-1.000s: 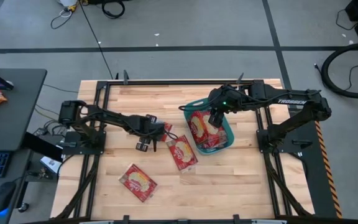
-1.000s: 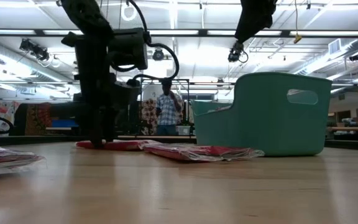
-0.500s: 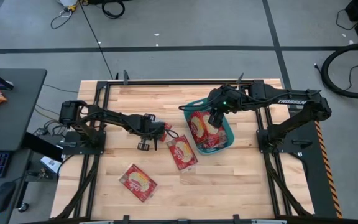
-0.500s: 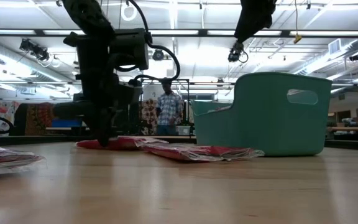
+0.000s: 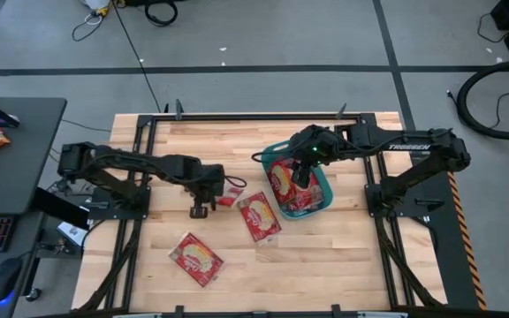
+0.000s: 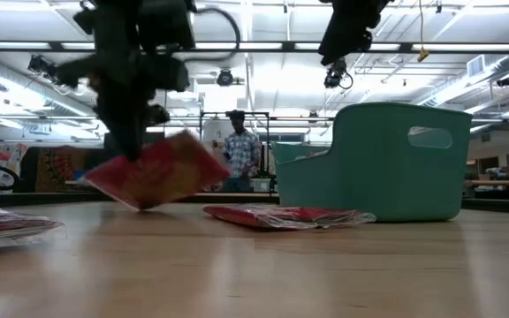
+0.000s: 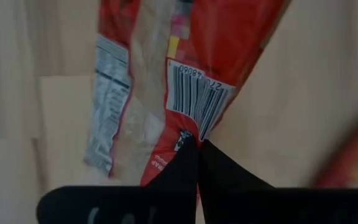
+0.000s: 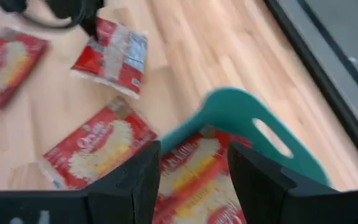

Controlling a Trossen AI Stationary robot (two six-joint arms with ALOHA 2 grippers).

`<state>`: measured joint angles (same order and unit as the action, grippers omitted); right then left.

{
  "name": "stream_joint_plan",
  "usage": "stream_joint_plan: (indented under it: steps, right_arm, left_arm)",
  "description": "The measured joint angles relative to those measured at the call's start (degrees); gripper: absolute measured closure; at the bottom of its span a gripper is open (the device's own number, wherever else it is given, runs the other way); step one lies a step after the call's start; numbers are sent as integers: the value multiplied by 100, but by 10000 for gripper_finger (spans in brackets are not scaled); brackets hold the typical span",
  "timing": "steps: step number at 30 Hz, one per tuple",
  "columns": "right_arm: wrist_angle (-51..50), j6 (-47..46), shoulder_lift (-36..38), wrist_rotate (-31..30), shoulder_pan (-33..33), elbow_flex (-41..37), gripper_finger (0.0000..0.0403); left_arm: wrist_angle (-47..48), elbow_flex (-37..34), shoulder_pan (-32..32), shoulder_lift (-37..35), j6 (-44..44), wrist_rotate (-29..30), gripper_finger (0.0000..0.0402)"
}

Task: Sort popcorn bags into baskets
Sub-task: Put the red popcorn pack into the green bin

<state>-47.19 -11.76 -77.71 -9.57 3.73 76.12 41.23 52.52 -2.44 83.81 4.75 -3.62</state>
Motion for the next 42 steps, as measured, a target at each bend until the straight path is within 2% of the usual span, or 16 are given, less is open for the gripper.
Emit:
stream_joint_plan:
  steps: [5,10,16,21,32,42]
  right_arm:
    - [762,542,-2,450,-73,-383,206]
    - [1323,886,-51,649,-217,-553,179]
    - [1808,1028,-399,971,-362,-545,150]
    - [2052,1175,-701,1120,-497,-540,151]
    - [2448,1330,-734,1257,-603,-536,190]
    - [2567,1378,-732,1433,-597,-534,308]
  left_arm:
    - [25,1,-2,-500,-617,-542,400]
    - [-172,3,0,-882,-1179,-871,400]
    - [-1228,7,-2,-1050,-1832,-1478,401]
    - [-2161,10,7,-1034,-2203,-1715,401]
    - [-3599,10,-2,-1031,-2232,-1628,399]
    - [-3834,10,-2,-1031,-2215,-1543,395]
